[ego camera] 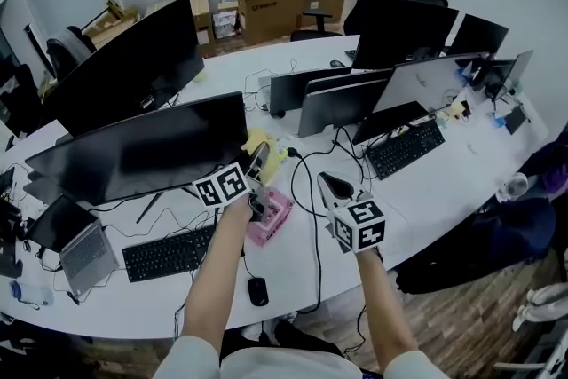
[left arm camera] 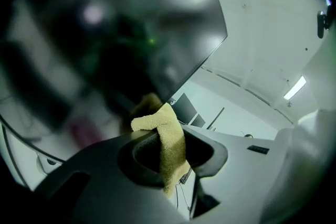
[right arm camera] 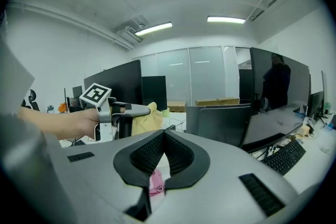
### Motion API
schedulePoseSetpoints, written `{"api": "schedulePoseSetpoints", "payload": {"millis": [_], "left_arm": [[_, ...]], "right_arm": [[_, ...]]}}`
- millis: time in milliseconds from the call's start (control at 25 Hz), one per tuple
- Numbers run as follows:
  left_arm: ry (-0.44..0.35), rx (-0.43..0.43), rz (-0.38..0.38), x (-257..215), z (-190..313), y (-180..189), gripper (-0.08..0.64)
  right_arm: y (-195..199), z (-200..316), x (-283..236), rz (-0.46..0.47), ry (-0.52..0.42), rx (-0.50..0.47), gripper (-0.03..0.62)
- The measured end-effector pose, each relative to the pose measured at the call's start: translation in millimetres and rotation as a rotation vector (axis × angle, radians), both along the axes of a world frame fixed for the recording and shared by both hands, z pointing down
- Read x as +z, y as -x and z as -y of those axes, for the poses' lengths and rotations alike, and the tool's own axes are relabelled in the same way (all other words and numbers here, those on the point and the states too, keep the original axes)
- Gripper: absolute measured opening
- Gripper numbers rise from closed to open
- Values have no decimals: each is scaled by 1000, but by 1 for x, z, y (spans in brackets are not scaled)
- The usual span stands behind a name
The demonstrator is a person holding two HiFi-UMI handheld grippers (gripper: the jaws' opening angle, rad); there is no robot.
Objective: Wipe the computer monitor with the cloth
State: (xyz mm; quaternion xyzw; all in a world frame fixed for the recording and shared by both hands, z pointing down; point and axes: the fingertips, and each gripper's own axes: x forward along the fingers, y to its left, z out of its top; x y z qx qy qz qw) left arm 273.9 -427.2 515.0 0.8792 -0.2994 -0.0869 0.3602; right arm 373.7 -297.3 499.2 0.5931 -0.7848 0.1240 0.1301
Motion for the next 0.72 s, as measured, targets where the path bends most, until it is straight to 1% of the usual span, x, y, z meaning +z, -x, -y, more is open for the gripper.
{"api": "schedulePoseSetpoints", "payload": {"millis": [120,240,320,400,560,720], "left_arm": [[-40,14,-14,-38,-3,0,107],[-87,27,-50,-77,-5,-1,106],[-138,35,-58,-102,-6,2,106],[-191,42,-50,-125,-9,6,106],[-250,49,-87,-163,-16,9,106],[-296,50,-115,-190,-22,14,106]], "right_arm": [[-1,-6,-23,0,-23,8,23],[-1,-6,-44,0,-49,20,23],[5,-6,-55,0,-61,20,23],[10,-8,-67,-3,-73,22,23],[11,-13,-88,-6,-102,44,23],[13,-22,-105,-23,-127,67,23]]}}
